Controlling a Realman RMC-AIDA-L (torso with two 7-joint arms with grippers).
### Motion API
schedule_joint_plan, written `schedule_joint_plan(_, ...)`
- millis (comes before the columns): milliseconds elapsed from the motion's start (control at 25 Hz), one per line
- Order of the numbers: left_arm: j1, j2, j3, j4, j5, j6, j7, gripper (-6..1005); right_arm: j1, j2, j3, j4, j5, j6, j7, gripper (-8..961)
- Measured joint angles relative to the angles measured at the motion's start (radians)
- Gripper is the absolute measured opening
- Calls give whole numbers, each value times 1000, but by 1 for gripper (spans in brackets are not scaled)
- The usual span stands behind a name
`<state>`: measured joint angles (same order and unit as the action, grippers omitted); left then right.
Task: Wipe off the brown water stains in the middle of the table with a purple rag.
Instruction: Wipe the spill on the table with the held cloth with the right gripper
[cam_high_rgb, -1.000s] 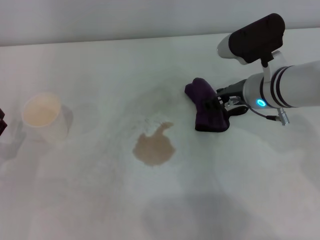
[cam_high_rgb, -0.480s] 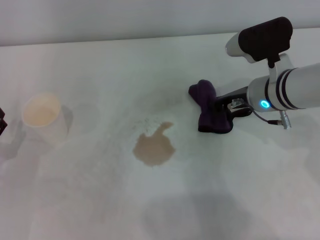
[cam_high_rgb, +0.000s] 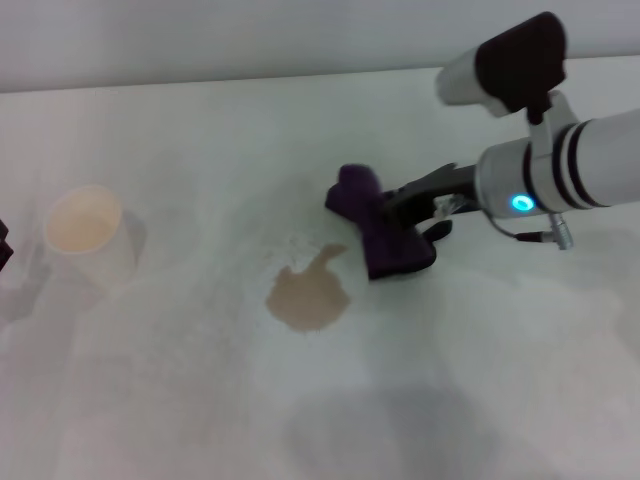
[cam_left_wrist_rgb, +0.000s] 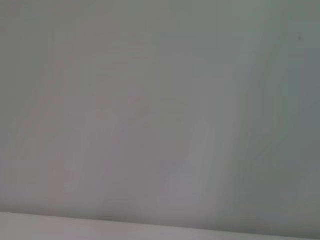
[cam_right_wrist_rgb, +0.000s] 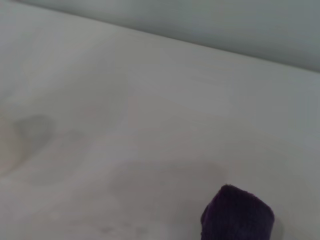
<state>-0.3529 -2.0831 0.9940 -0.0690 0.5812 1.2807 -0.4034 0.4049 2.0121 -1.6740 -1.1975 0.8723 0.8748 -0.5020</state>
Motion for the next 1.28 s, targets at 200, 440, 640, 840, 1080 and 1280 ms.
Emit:
schedule_joint_plan(200, -4, 0, 0, 0, 0, 0, 0, 894, 21, 6, -102, -43, -1, 43, -42, 126)
schedule_joint_plan(440, -15, 0, 0, 1, 0, 0, -20, 894, 88, 12, -305, -25, -1, -8, -37, 121)
schedule_joint_plan(640, -17, -2, 0, 2, 0, 0, -25, 893, 112, 14, -388, -22, 28, -28, -39, 118)
schedule_joint_plan(840, -21, -2, 0, 1, 0, 0, -43, 894, 114, 15, -402, 2, 56, -38, -81, 118)
schedule_joint_plan(1080, -26, -2, 0, 2, -2, 0, -49, 894, 128, 8, -359, 77, 40, -132, -95, 119)
schedule_joint_plan(1280, -26, -2, 0, 2, -11, 0, -49, 895, 129, 6, -253, 98, -79, -174, -94, 119)
